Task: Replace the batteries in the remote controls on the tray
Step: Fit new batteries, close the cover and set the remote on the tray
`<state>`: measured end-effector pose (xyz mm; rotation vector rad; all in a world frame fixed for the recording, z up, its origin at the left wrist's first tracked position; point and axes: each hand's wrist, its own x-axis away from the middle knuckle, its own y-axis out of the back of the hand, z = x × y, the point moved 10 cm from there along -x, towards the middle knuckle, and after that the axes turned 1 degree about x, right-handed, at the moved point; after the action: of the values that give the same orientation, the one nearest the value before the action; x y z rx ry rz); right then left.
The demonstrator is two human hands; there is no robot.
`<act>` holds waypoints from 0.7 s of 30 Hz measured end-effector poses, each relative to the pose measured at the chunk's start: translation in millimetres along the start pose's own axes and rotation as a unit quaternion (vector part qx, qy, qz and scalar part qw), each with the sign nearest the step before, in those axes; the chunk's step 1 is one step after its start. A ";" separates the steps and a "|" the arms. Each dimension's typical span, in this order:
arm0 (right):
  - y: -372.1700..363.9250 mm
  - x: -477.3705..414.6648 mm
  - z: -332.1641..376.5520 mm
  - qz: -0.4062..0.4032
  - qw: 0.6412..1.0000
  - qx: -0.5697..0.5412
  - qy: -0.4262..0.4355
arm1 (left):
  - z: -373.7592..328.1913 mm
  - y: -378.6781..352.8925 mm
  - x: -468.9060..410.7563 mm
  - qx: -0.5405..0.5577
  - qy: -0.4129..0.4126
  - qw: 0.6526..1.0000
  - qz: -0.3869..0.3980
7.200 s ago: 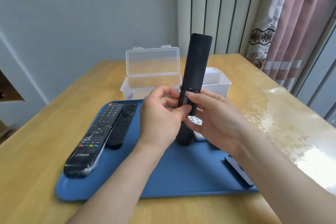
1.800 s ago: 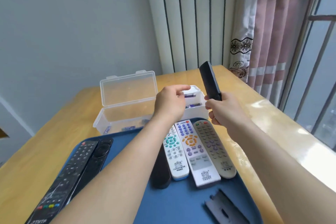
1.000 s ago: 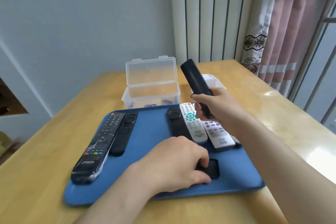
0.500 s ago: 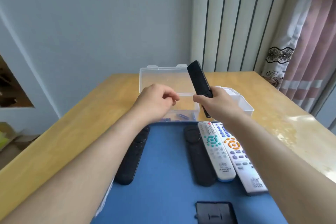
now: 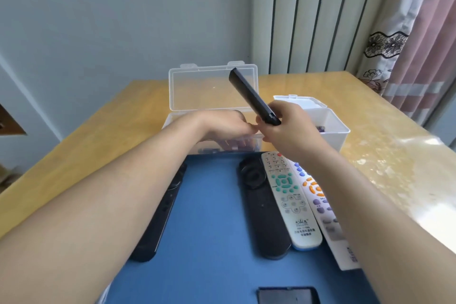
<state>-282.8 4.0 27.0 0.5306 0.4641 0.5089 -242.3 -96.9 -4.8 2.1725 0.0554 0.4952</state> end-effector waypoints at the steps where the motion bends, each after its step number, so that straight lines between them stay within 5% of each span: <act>1: 0.0 1.1 -1.0 0.002 1.000 -0.004 0.001 | 0.6 -0.8 -0.3 0.007 0.004 1.000 0.004; 7: 1.4 3.6 -1.2 0.012 1.000 -0.010 0.003 | -6.4 6.0 5.2 0.014 -0.041 0.999 0.015; 12: 1.9 3.9 -4.7 0.018 0.999 -0.030 -0.011 | -1.4 12.4 13.4 0.132 -0.071 0.988 0.027; 18: 7.3 2.7 -6.2 -0.014 0.996 -0.085 -0.021 | 6.8 42.1 32.1 0.245 -0.104 0.954 -0.135; 21: 13.4 5.2 0.1 -0.013 0.974 -0.220 -0.052 | 13.7 50.3 52.1 0.364 -0.121 0.898 -0.214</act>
<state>-283.2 16.9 33.4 0.1225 0.2452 0.5374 -196.2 -126.8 44.2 2.8174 0.6617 -0.0868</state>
